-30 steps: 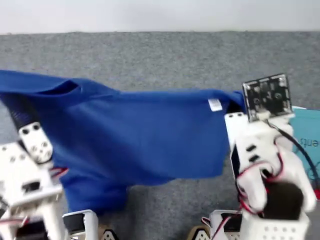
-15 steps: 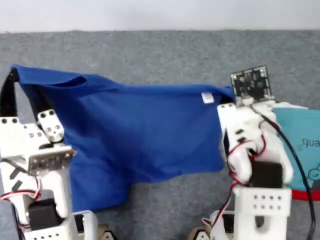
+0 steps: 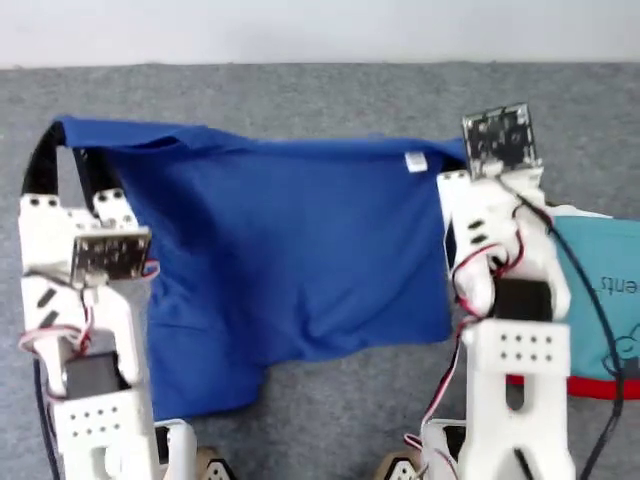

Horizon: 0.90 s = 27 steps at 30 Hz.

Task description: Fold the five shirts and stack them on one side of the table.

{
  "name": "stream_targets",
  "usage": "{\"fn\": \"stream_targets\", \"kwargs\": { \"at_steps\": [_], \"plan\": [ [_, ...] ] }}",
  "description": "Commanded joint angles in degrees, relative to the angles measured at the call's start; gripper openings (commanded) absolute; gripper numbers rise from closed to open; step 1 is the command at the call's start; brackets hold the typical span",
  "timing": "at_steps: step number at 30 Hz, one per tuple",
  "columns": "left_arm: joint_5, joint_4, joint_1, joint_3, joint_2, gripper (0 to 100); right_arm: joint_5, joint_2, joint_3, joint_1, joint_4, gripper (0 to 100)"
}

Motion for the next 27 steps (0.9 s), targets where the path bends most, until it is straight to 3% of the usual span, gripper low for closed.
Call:
{"fn": "stream_targets", "kwargs": {
  "at_steps": [1, 6, 12, 27],
  "plan": [
    [-0.7, -2.1, -0.4, -6.7, 7.3, 1, -0.4, 9.1, -10.3, 2.2, -0.7, 0.8],
    [-0.7, -1.8, -0.5, -12.2, 15.9, 1, -0.5, 26.2, -27.3, 1.8, 8.0, 0.8],
    [-0.6, 6.4, -1.8, -20.2, 27.9, 1, -0.5, 42.5, -45.3, 2.2, 16.2, 0.8],
    [-0.3, 8.0, -1.5, -43.6, 67.6, 1, -0.4, 75.7, -68.7, 1.7, 18.0, 0.8]
  ]
}}
